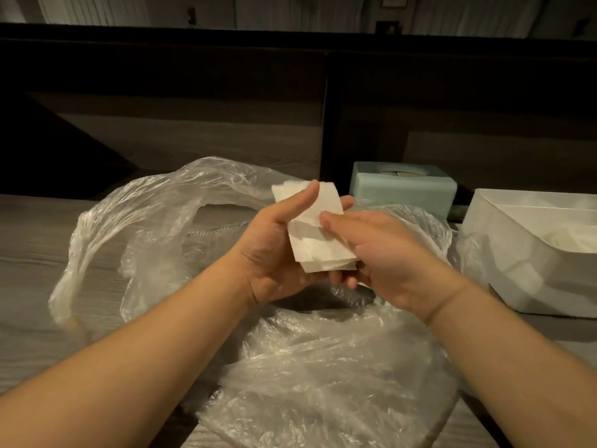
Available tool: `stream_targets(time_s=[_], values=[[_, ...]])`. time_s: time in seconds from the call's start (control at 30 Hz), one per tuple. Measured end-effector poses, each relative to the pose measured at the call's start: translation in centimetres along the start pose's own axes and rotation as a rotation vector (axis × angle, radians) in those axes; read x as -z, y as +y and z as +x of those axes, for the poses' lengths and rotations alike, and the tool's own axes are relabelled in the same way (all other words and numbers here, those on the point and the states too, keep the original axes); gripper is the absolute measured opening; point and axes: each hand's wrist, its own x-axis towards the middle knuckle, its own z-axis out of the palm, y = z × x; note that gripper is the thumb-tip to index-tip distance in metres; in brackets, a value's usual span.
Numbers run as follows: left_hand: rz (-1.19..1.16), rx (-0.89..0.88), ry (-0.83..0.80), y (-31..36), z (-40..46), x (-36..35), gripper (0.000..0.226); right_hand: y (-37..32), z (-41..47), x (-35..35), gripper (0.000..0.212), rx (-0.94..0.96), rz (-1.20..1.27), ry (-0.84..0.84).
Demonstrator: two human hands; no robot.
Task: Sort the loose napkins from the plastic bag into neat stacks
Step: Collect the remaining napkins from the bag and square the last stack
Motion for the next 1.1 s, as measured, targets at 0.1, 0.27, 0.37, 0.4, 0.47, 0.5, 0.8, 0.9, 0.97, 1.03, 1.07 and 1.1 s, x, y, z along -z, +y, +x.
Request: stream_targets(time_s=[0.1, 0.27, 0.37, 0.4, 0.47, 0.5, 0.8, 0.9, 0.97, 1.03, 1.07, 1.1], values=[[-0.075, 0.010, 0.119, 0.5, 0.0, -0.2, 0.046, 0.0, -0.2, -0.1, 0.032, 0.022, -0.193, 0.040], [-0.324, -0.022, 0.216, 1.0, -0.1, -0.3, 0.046, -0.1, 1.1, 1.5, 0.046, 0.158, -0.343, 0.313], [-0.384, -0.015, 0.230, 1.1, 0.1, 0.4, 0.056, 0.1, 1.8, 2.9, 0.033, 0.228, -0.520, 0.435], [-0.379, -0.007, 0.239, 1.1, 0.1, 0.5, 0.059, 0.3, 1.9, 3.3, 0.027, 0.255, -0.649, 0.445], [-0.352, 0.002, 0.255, 1.1, 0.1, 0.6, 0.056, 0.6, 2.0, 3.6, 0.017, 0.254, -0.894, 0.380], [-0.332, -0.005, 0.263, 1.1, 0.1, 0.5, 0.051, 0.7, 2.0, 3.7, 0.014, 0.220, -1.000, 0.327], [-0.237, -0.031, 0.334, 1.4, 0.5, 1.3, 0.050, 1.2, 1.6, 3.9, 0.045, 0.124, -1.362, 0.212], [-0.246, -0.018, 0.304, 1.3, 0.6, 1.6, 0.047, 1.3, 1.7, 3.9, 0.033, 0.116, -1.337, 0.211], [-0.246, -0.017, 0.291, 1.3, 0.7, 1.8, 0.044, 1.3, 1.8, 4.0, 0.030, 0.109, -1.315, 0.220], [-0.243, -0.015, 0.282, 1.3, 0.8, 1.8, 0.043, 1.5, 2.0, 4.1, 0.028, 0.118, -1.313, 0.245], [-0.241, -0.013, 0.276, 1.3, 0.8, 1.8, 0.043, 1.6, 2.1, 4.2, 0.029, 0.118, -1.317, 0.255], [-0.241, -0.010, 0.268, 1.3, 0.8, 1.8, 0.043, 1.6, 2.1, 4.2, 0.032, 0.114, -1.321, 0.259]])
